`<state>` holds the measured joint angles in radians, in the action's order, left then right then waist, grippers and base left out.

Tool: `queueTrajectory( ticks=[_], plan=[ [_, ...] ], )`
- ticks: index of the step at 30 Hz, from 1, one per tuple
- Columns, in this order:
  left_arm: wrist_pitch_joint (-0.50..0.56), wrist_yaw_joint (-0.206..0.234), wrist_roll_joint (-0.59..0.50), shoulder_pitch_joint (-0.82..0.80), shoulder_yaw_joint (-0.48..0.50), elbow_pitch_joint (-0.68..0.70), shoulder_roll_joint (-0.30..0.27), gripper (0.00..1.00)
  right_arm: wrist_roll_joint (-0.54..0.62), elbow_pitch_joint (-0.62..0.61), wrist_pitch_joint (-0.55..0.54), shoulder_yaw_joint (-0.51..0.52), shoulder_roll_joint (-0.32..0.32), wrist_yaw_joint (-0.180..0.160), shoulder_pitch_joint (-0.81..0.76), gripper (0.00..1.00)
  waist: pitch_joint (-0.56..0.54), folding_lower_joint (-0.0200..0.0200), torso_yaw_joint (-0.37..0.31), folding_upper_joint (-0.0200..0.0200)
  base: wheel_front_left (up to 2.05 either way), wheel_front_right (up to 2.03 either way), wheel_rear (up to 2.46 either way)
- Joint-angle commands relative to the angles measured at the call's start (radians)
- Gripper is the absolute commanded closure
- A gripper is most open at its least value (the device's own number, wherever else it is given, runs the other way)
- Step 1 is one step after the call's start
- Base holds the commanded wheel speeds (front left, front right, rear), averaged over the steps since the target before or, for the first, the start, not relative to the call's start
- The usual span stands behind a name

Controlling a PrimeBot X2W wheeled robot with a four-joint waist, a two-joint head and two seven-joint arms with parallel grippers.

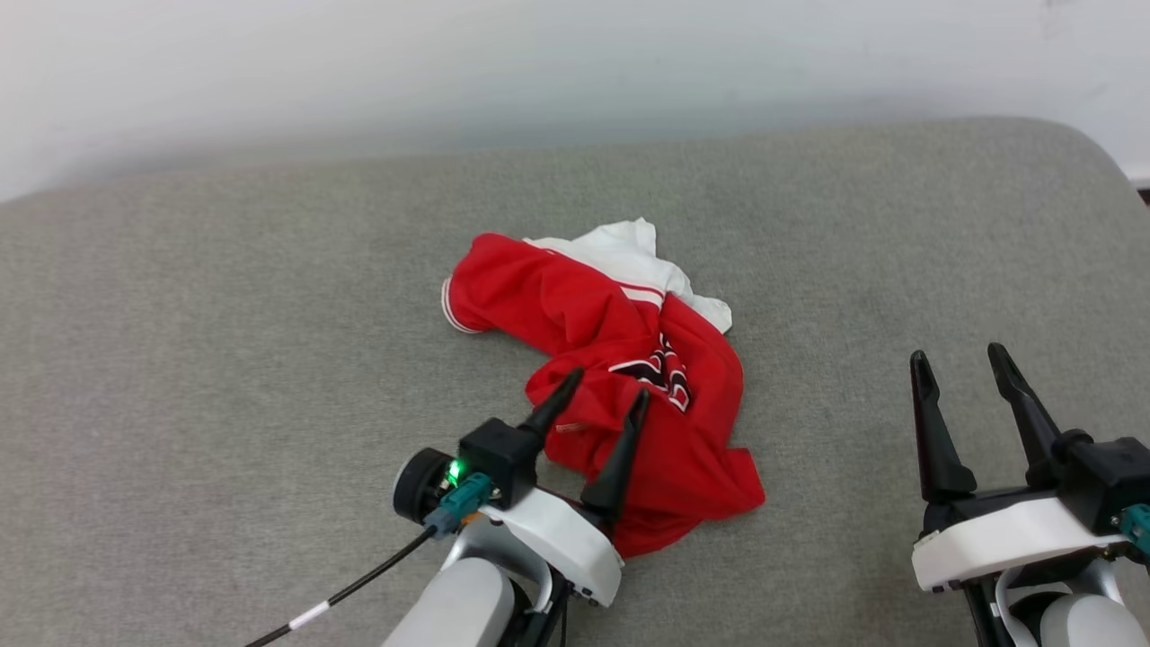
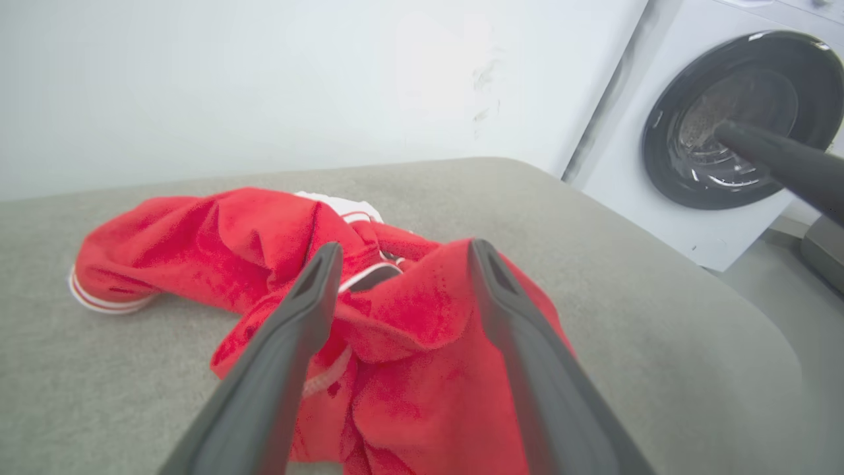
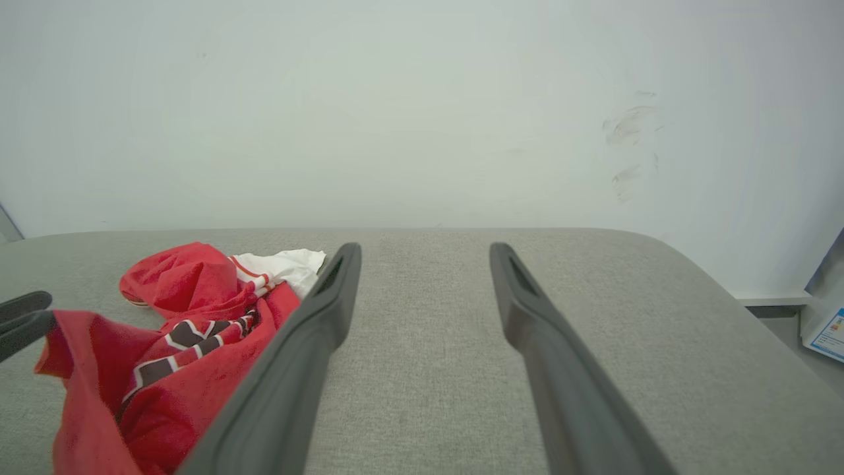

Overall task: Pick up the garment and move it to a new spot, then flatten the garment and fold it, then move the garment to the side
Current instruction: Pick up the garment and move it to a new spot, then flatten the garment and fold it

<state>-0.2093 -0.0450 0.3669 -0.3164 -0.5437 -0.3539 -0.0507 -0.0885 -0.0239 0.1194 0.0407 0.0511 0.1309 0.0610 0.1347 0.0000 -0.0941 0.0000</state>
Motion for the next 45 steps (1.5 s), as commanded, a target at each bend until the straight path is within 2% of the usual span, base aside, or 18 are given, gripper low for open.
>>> queueTrajectory(
  ticks=[1, 10, 14, 15, 19, 28, 32, 37, 39, 40, 45],
  plan=[
    [-0.021, 0.015, 0.0, 0.004, 0.018, 0.025, -0.002, 0.0, 0.004, 0.003, -0.004, 0.006, -0.001, 0.0, -0.011, 0.0, -0.038, 0.0, 0.027, 0.0, 0.0, 0.0, 0.0],
    [-0.053, 0.12, 0.023, 0.088, 0.175, 0.092, -0.069, 0.0, 0.004, 0.011, -0.028, 0.028, -0.001, 0.0, -0.066, 0.0, -0.115, 0.0, 0.06, 0.0, 0.0, 0.0, 0.0],
    [-0.055, 0.15, 0.033, 0.15, 0.237, 0.098, -0.124, 0.0, 0.0, 0.015, -0.036, 0.027, -0.001, 0.0, -0.089, 0.0, -0.138, 0.0, 0.059, 0.0, 0.0, 0.0, 0.0],
    [-0.055, 0.164, 0.034, 0.193, 0.26, 0.112, -0.158, 0.0, -0.001, 0.016, -0.039, 0.028, -0.001, 0.0, -0.104, 0.0, -0.148, 0.0, 0.058, 0.0, 0.0, 0.0, 0.0],
    [-0.03, 0.176, 0.026, 0.236, 0.26, 0.141, -0.188, 0.0, -0.004, 0.014, -0.046, 0.028, -0.001, 0.0, -0.116, 0.0, -0.156, 0.0, 0.057, 0.0, 0.0, 0.0, 0.0],
    [-0.023, 0.184, 0.038, 0.24, 0.254, 0.18, -0.186, 0.0, -0.021, 0.015, -0.053, 0.03, -0.001, 0.0, -0.109, 0.0, -0.149, 0.0, 0.056, 0.0, 0.0, 0.0, 0.0],
    [-0.028, 0.187, 0.042, 0.234, 0.256, 0.196, -0.18, 0.0, -0.069, 0.06, -0.129, 0.053, -0.001, 0.0, -0.076, 0.0, -0.14, 0.0, 0.059, 0.0, 0.0, 0.0, 0.0],
    [-0.034, 0.186, 0.038, 0.199, 0.252, 0.216, -0.175, 0.0, -0.138, 0.152, -0.331, 0.074, -0.001, 0.0, 0.019, 0.0, -0.098, 0.0, 0.088, 0.0, 0.0, 0.0, 0.0],
    [-0.035, 0.186, 0.031, 0.186, 0.247, 0.222, -0.17, 0.0, -0.158, 0.192, -0.423, 0.067, 0.01, 0.0, 0.081, 0.0, -0.074, 0.0, 0.106, 0.0, 0.0, 0.0, 0.0],
    [-0.035, 0.186, 0.031, 0.186, 0.247, 0.222, -0.17, 0.0, -0.158, 0.192, -0.423, 0.067, 0.01, 0.0, 0.081, 0.0, -0.074, 0.0, 0.106, 0.0, 0.0, 0.0, 0.0],
    [-0.041, 0.178, 0.016, 0.138, 0.229, 0.221, -0.155, 0.0, -0.218, 0.299, -0.625, 0.002, 0.063, 0.0, 0.245, 0.0, -0.009, 0.0, 0.166, 0.0, 0.0, 0.0, 0.0]
  ],
)
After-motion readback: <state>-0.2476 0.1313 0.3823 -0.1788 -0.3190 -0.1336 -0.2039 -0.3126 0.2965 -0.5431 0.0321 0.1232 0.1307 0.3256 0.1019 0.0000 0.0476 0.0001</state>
